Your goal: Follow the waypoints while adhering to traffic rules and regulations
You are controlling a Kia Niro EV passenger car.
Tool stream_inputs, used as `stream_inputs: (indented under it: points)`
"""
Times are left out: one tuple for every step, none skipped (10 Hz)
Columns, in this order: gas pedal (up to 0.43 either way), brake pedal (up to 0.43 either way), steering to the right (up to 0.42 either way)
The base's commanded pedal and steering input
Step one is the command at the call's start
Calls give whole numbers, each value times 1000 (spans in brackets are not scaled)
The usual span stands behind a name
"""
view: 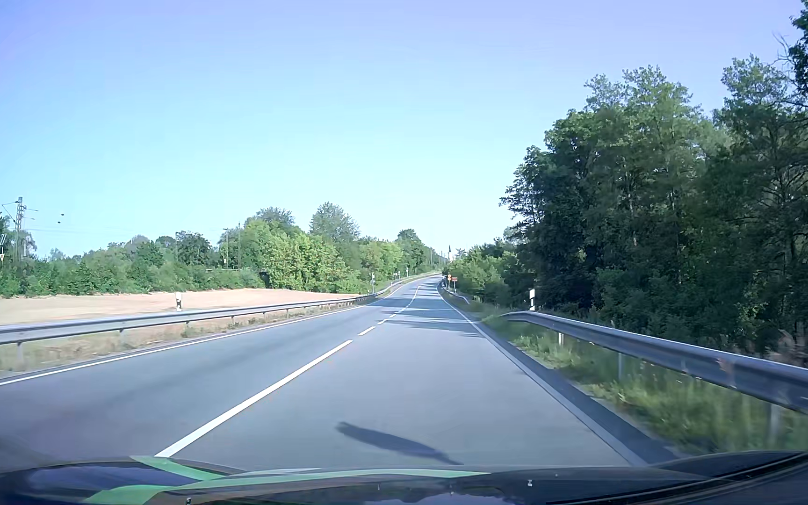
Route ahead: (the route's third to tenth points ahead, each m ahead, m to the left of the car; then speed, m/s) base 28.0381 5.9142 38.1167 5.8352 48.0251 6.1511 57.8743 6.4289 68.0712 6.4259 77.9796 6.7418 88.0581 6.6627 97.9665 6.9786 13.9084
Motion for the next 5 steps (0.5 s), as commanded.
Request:
stream_inputs:
  points:
    - [228,0,-8]
    - [240,0,-8]
    - [260,0,-8]
    - [268,0,-8]
    - [268,0,-10]
